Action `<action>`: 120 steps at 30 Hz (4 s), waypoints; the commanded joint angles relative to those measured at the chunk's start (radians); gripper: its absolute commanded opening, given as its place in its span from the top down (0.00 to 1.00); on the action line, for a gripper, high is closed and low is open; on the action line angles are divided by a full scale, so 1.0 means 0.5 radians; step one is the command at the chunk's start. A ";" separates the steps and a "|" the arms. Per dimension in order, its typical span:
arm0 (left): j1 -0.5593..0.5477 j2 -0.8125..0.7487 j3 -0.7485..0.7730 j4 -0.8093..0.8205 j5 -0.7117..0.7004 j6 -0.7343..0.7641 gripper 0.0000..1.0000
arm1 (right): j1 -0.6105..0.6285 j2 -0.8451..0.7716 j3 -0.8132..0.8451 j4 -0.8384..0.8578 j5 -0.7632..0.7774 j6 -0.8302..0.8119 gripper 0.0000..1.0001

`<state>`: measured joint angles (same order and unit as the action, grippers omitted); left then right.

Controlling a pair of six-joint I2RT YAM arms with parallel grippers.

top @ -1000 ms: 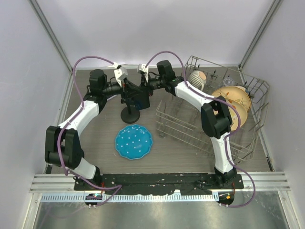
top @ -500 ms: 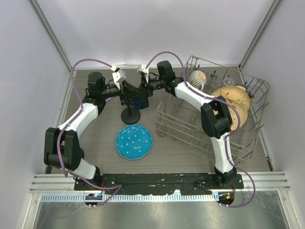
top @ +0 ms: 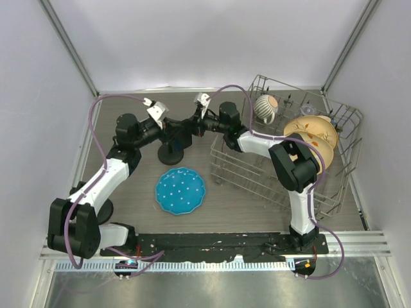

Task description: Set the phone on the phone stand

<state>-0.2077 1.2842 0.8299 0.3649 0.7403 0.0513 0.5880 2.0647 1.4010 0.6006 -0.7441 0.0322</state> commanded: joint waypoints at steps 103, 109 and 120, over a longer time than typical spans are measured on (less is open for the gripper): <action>-0.011 -0.246 -0.163 0.203 -0.039 0.072 1.00 | -0.059 -0.273 0.250 -0.821 -0.178 -0.764 0.25; -0.011 -0.237 -0.150 0.197 -0.039 0.078 1.00 | -0.013 -0.203 0.355 -0.968 -0.233 -0.849 0.29; 0.020 -0.176 -0.138 0.279 0.004 0.020 1.00 | 0.048 -0.095 0.462 -1.161 -0.294 -0.920 0.43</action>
<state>-0.2066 1.1866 0.7048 0.4213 0.6857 0.0929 0.5972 1.9949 1.5650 0.0502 -0.8639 -0.3962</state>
